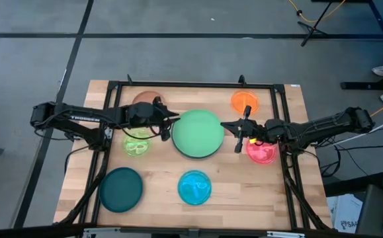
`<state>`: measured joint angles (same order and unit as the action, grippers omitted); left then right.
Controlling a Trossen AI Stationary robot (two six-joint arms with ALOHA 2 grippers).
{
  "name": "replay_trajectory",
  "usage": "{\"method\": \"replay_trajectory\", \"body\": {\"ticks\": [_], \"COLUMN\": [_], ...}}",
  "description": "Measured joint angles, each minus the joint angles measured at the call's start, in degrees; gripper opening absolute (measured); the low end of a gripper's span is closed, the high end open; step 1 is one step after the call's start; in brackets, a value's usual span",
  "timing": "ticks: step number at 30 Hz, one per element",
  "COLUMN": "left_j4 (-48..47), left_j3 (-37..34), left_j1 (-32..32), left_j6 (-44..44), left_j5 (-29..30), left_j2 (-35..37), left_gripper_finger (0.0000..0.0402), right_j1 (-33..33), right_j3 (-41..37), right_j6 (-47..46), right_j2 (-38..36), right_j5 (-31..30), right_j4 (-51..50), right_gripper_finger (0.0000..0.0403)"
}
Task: Stack plastic plates
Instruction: Stack the dark blue plate on top of the green plate
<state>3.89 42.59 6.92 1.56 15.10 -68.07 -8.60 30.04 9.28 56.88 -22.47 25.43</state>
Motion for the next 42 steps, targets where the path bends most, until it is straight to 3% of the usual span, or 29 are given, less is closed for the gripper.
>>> {"method": "replay_trajectory", "body": {"ticks": [3, 6, 14, 20, 28, 38, 42], "left_j4": [0.0, -2.4, -12.2, -20.2, -46.8, -60.6, -60.9], "left_j3": [0.3, 0.3, 0.3, 0.4, 11.0, 10.0, 8.0], "left_j1": [0.3, 0.6, -3.5, -10.0, -20.3, -28.2, -29.8], "left_j6": [1.9, 1.9, 1.8, 6.0, 17.4, 28.0, 32.6], "left_j5": [4.1, 3.5, -8.5, -9.0, -11.4, -10.5, -15.1], "left_j2": [0.0, 0.0, -0.1, 0.1, 0.7, 0.7, 0.7], "left_gripper_finger": [0.0076, 0.0094, 0.0155, 0.0158, 0.0158, 0.0154, 0.0154], "right_j1": [0.0, 0.0, 0.0, 0.0, 0.0, 0.0, 0.0], "right_j3": [0.0, 0.0, 0.0, 0.0, 0.0, 0.0, 0.0], "right_j6": [0.0, 0.0, 0.0, 0.0, 0.0, -0.8, -1.5], "right_j2": [0.0, 0.0, 0.0, 0.0, 0.0, 0.0, 0.0], "right_j5": [0.0, 0.9, 7.2, 8.1, 8.2, 8.3, 9.6], "right_j4": [0.0, -0.3, -3.0, -3.0, -2.8, -2.9, -2.9], "right_gripper_finger": [0.0003, 0.0003, 0.0003, 0.0003, 0.0003, 0.0003, 0.0003]}}
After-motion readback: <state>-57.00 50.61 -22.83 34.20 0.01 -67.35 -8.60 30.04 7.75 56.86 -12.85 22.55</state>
